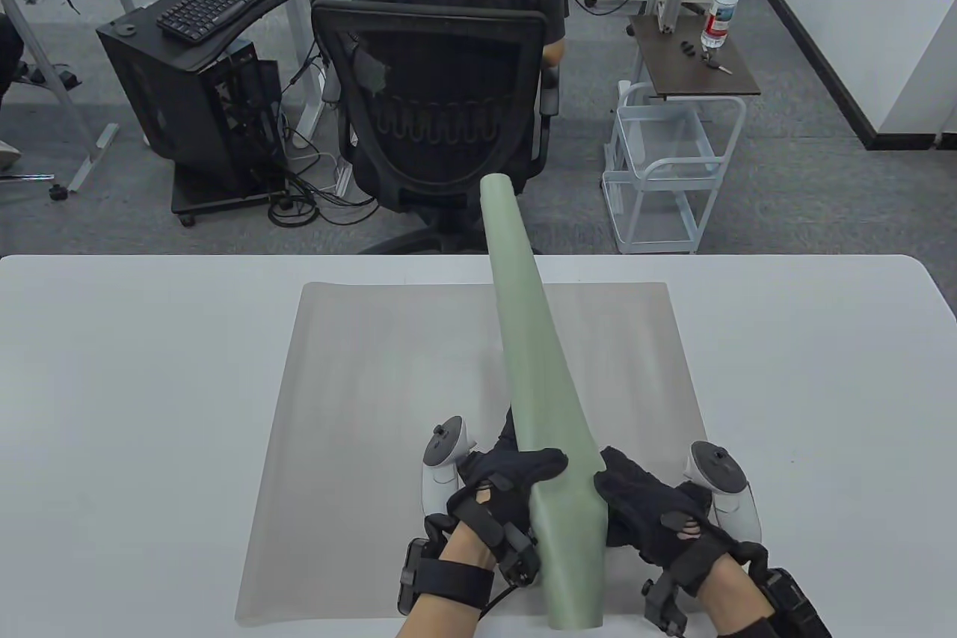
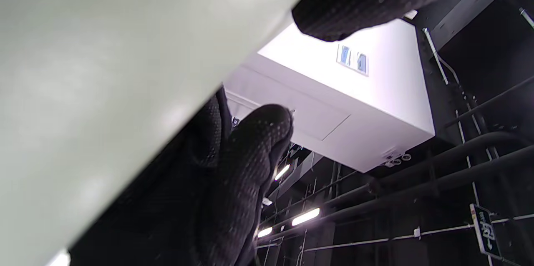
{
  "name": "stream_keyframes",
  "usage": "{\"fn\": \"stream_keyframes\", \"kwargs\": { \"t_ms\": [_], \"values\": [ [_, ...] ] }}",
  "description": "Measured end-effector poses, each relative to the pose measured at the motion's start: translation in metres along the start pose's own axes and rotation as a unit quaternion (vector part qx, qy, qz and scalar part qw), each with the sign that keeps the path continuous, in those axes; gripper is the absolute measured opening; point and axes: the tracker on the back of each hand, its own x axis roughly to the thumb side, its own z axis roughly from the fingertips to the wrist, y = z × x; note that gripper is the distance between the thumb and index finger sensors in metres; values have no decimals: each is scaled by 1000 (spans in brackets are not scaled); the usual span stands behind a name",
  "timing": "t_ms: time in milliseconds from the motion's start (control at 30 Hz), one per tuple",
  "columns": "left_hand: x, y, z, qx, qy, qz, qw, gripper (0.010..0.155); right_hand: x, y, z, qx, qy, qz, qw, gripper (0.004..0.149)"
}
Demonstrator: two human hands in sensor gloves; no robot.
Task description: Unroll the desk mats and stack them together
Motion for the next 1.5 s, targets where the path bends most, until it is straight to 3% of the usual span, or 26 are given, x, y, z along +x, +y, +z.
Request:
{"fn": "stream_keyframes", "kwargs": {
  "t_ms": [67, 233, 367, 433, 500, 567, 700, 833, 900, 967, 1033, 1200, 1400, 1500],
  "values": [
    [4, 0, 4, 32, 30, -55, 998, 100, 0, -8, 1, -22, -20, -15, 999, 82],
    [2, -1, 6, 50, 46, -81, 994, 102, 2, -6, -5, 6, -99, -112, 989, 69],
    [-2, -6, 4, 64, 56, -114, 990, 103, -5, -4, -9, -3, -85, -57, 995, 77],
    [-6, -11, 3, 58, 64, -128, 988, 104, -7, -3, -11, -36, -55, -4, 998, 80],
    [-8, -12, 2, 59, 68, -138, 986, 104, -7, -5, -11, -74, -49, 14, 996, 63],
    [-10, -11, 1, 48, 60, -117, 990, 105, -4, -5, -8, -109, -63, 28, 992, 55],
    [-16, -12, -1, 2, 24, 7, 1000, 99, 9, -7, -7, -115, -101, 57, 987, 54],
    [-24, -4, 1, 0, -2, 137, 991, 91, 6, -17, -8, -104, -105, 34, 988, 53],
    [-29, -1, 1, 15, 11, 152, 988, 92, 7, -19, -7, -94, -105, 38, 989, 53],
    [-31, 0, -3, -8, 5, 174, 985, 92, 7, -17, -5, -84, -108, 31, 990, 53],
    [-33, -1, -6, -35, -4, 204, 978, 81, 9, -14, -4, -79, -111, 34, 990, 52],
    [-33, 2, 0, 1, 12, 208, 978, 67, 10, -22, -2, -103, -110, 72, 986, 52],
    [-22, 1, 1, -19, -30, 192, 981, 86, 14, -36, 4, -119, -106, 77, 984, 51],
    [-23, 4, 3, -5, -29, 187, 982, 87, 14, -44, 5, -123, -102, 79, 984, 51]
  ]
}}
